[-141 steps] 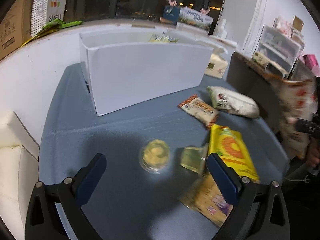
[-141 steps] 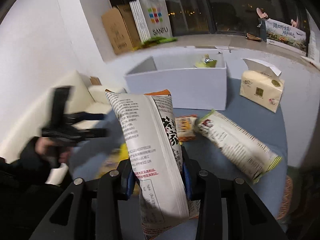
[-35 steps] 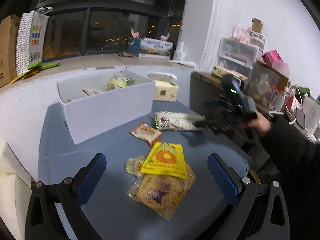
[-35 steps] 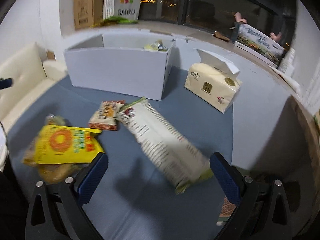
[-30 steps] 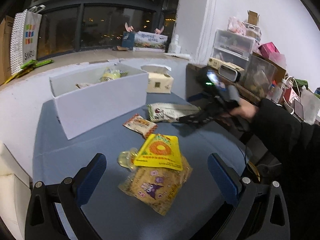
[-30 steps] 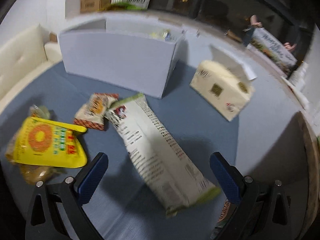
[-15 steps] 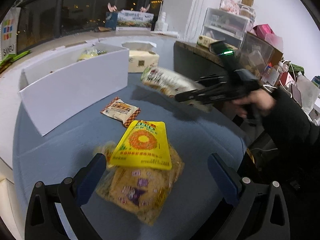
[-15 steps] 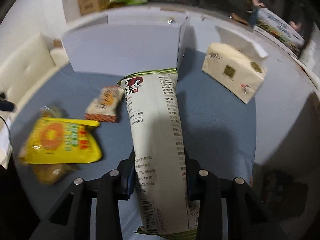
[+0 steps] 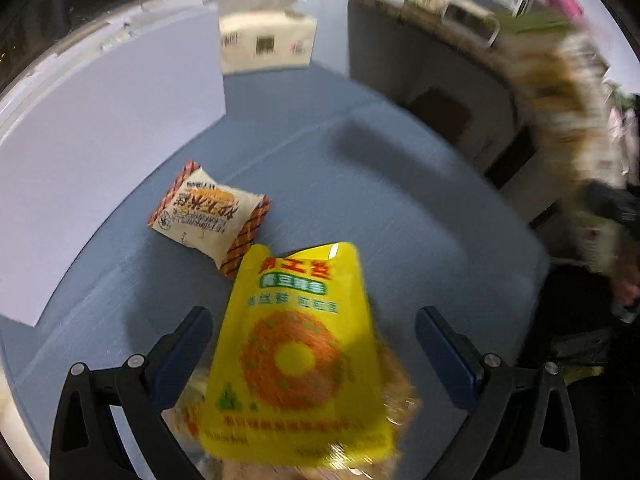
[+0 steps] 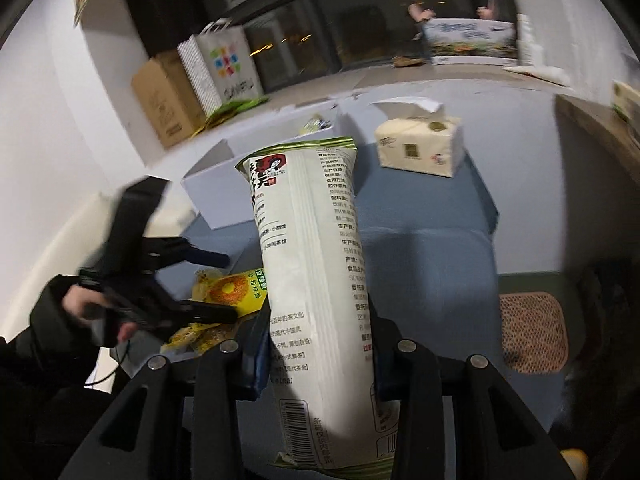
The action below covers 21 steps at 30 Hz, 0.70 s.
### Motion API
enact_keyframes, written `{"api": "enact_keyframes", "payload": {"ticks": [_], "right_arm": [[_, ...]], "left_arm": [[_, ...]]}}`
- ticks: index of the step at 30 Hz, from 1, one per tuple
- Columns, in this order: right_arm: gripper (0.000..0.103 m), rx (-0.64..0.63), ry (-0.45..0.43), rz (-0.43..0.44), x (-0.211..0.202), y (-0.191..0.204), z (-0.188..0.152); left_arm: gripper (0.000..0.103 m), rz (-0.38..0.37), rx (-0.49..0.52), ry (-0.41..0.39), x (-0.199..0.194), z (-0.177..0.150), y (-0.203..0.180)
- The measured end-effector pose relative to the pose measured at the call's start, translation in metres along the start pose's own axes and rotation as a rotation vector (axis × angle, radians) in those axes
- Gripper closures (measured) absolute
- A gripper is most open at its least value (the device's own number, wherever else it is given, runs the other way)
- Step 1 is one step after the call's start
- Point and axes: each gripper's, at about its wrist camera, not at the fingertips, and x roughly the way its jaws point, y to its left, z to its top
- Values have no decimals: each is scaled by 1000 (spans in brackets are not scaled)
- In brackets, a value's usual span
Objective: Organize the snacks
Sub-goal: 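Grasp the yellow noodle snack bag with the left gripper, then place the yellow bag into the box with the left gripper while the right places the white bag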
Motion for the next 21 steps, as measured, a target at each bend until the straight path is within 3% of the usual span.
{"api": "enact_keyframes", "payload": {"ticks": [2, 4, 8, 13, 21], "right_arm": [[62, 8, -16, 4, -9, 2, -4], [62, 10, -22, 2, -15, 3, -8], [62, 19, -16, 16, -11, 3, -12], [62, 16, -3, 34, -1, 7, -14], [62, 29, -42, 45, 7, 14, 1]], "left_arm": [[1, 3, -10, 29, 8, 3, 4], [18, -36, -27, 44, 14, 4, 9], [53, -15, 8, -34, -3, 2, 5], [57, -27, -22, -168, -43, -7, 5], [57, 17, -197, -537, -146, -39, 32]]}}
